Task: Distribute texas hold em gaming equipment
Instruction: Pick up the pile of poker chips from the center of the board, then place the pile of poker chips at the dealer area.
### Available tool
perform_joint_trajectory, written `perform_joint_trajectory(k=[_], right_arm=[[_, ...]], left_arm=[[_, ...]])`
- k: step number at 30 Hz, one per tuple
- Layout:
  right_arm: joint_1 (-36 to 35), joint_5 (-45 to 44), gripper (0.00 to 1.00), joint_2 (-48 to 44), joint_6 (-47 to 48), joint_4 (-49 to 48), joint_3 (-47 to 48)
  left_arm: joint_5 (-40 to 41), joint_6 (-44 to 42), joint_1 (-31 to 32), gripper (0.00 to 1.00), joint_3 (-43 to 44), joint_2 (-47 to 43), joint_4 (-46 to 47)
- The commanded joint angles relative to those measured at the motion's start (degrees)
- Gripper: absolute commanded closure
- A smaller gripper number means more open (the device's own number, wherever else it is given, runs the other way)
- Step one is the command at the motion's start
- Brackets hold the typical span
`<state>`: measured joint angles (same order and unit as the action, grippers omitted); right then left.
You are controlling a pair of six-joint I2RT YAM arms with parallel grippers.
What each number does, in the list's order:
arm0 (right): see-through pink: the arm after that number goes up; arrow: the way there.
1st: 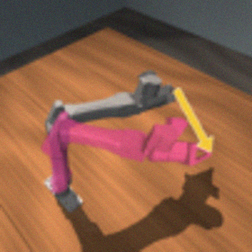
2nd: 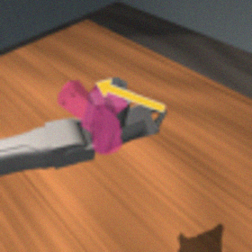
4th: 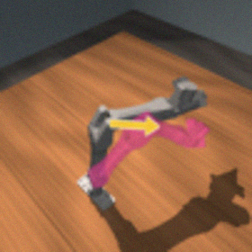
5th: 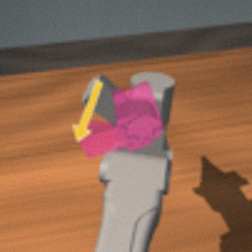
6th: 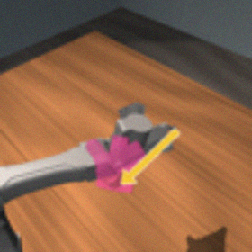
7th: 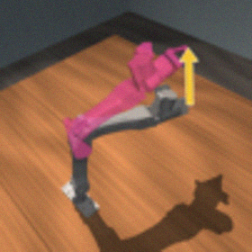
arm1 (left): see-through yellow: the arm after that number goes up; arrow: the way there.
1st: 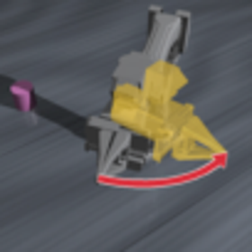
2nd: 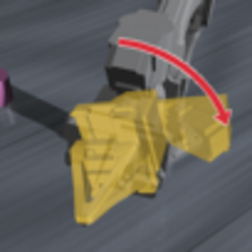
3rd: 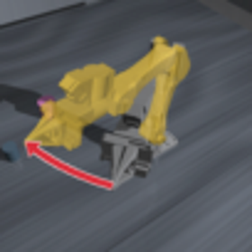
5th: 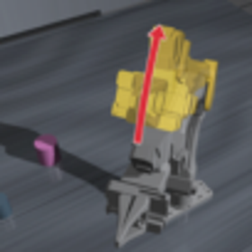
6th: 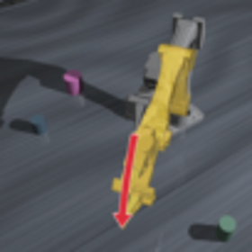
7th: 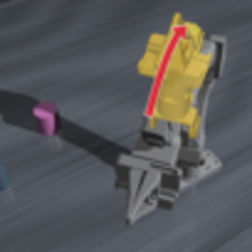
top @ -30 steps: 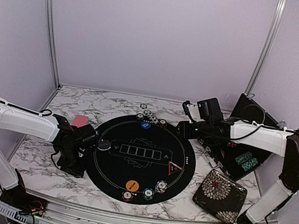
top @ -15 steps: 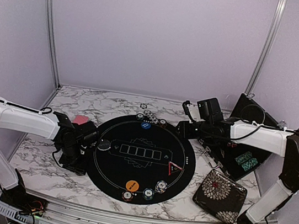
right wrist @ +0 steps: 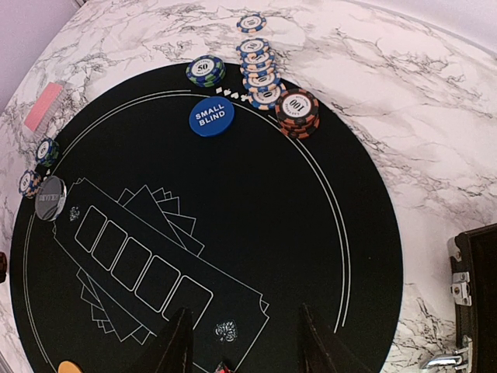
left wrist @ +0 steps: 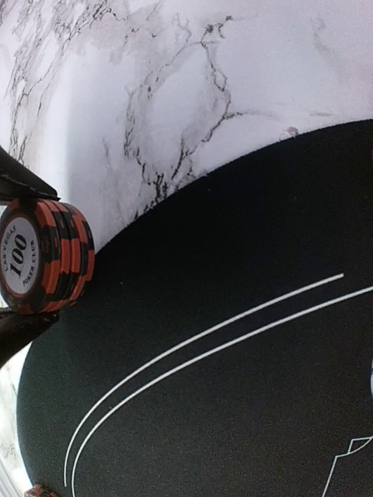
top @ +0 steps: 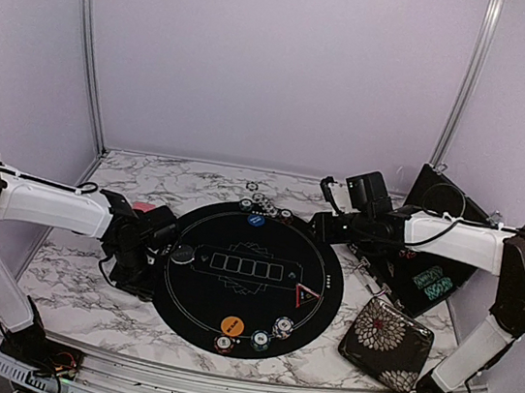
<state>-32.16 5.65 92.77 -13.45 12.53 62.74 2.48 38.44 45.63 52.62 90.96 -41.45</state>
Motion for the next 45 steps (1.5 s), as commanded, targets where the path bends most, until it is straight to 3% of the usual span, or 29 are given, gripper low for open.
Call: perform_joint_trajectory(k=[1, 18, 45], right_arm=[[0.5, -0.8, 0.57, -0.7, 0.4, -0.9, 0.5], [0.9, -0.7, 0.57, -1.0, 0.3, -1.0, 0.5], [1.2, -0.6, 0.57, -0.9, 0.4, -1.0, 0.5]], left_arm=[[0.7, -2.0, -1.2, 0.62, 3.4, 2.6, -1.5], [1.2, -7.3, -5.6, 0.62, 13.2, 11.3, -3.4], [1.9, -10.4, -8.7, 0.61, 15.7, 14.9, -3.8]])
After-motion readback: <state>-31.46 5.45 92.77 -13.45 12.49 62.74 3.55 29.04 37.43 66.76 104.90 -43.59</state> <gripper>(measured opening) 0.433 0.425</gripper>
